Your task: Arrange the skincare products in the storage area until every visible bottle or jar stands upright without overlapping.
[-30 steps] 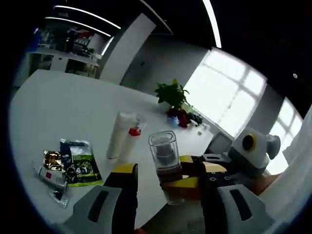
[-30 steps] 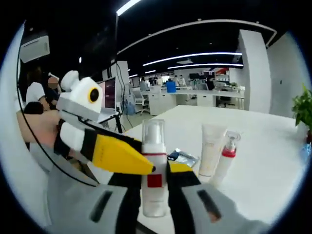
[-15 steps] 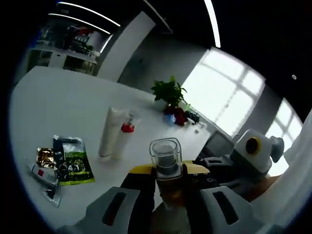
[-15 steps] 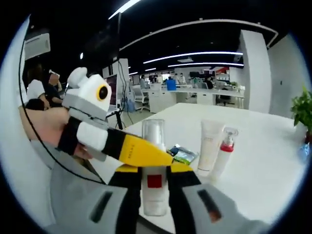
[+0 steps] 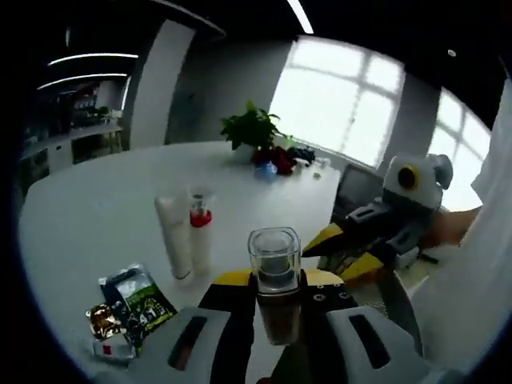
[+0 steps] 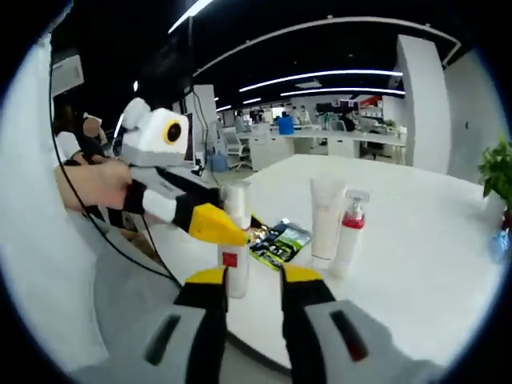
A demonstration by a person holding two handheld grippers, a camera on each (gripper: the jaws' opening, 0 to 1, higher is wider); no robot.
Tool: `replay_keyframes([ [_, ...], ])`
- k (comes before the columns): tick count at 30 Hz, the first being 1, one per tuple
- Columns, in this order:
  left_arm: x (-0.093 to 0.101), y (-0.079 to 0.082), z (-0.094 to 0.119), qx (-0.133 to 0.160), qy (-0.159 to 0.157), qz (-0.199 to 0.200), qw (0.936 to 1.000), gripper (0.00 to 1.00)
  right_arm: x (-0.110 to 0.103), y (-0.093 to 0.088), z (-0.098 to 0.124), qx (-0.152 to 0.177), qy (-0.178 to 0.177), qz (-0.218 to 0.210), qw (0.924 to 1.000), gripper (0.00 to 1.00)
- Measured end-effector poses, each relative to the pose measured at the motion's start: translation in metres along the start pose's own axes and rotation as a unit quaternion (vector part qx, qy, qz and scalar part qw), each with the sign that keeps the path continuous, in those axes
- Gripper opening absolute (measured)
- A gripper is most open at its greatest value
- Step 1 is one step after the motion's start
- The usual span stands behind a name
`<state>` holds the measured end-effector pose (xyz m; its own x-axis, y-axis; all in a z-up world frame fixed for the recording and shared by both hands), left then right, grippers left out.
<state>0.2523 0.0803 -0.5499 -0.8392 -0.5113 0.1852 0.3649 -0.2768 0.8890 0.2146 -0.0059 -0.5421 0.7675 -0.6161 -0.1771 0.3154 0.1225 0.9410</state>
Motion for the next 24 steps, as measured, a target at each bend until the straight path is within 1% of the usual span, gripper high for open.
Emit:
replay_keyframes([
  [1, 0.000, -0.001, -0.002, -0.006, -0.007, -0.016, 0.9998, 0.18, 0.000, 0.008, 0.000, 0.016, 0.012, -0.007, 0.9998, 0.30],
  [2, 0.001, -0.001, -0.003, -0.012, -0.013, -0.027, 0.9995, 0.18, -0.001, 0.012, -0.002, 0.024, 0.022, -0.011, 0.9994, 0.31],
  [3, 0.003, -0.002, -0.006, -0.018, -0.023, -0.040, 0.9988, 0.18, -0.002, 0.017, -0.004, 0.031, 0.033, -0.011, 0.9989, 0.32],
  [5, 0.006, -0.002, -0.010, -0.026, -0.036, -0.059, 0.9973, 0.18, -0.003, 0.023, -0.010, 0.035, 0.044, -0.005, 0.9984, 0.33],
  [8, 0.010, -0.002, -0.014, -0.031, -0.052, -0.081, 0.9949, 0.18, -0.003, 0.026, -0.019, 0.037, 0.057, -0.005, 0.9977, 0.32],
  [10, 0.013, -0.001, -0.017, -0.032, -0.064, -0.088, 0.9935, 0.18, -0.002, 0.026, -0.024, 0.040, 0.064, -0.011, 0.9971, 0.32],
  [13, 0.015, 0.001, -0.019, -0.032, -0.077, -0.099, 0.9915, 0.18, 0.001, 0.022, -0.028, 0.034, 0.065, -0.013, 0.9972, 0.31],
  [14, 0.015, 0.000, -0.020, -0.035, -0.079, -0.105, 0.9907, 0.18, 0.003, 0.021, -0.027, 0.038, 0.070, -0.019, 0.9966, 0.28],
  [17, 0.015, 0.000, -0.022, -0.035, -0.090, -0.106, 0.9896, 0.18, 0.007, 0.019, -0.027, 0.039, 0.069, -0.026, 0.9965, 0.23],
  [19, 0.014, 0.000, -0.024, -0.035, -0.096, -0.108, 0.9889, 0.18, 0.008, 0.018, -0.027, 0.041, 0.069, -0.032, 0.9963, 0.22],
  [24, 0.011, 0.000, -0.030, -0.035, -0.102, -0.106, 0.9885, 0.18, 0.013, 0.017, -0.028, 0.040, 0.051, -0.036, 0.9972, 0.21],
])
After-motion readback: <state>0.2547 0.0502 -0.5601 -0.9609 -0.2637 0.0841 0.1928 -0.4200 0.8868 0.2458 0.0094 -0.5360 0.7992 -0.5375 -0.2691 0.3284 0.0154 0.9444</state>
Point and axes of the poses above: the point that each gripper's makers call its tool centre point, and the gripper's own axes: z roughly backward along the fingers, x roughly to its right, y roughly out of its top, the point moved 4 cm from there along z, roughly backward along the fingers, and after that the axes turned 8 degrees about y, right-handed, at the moved point
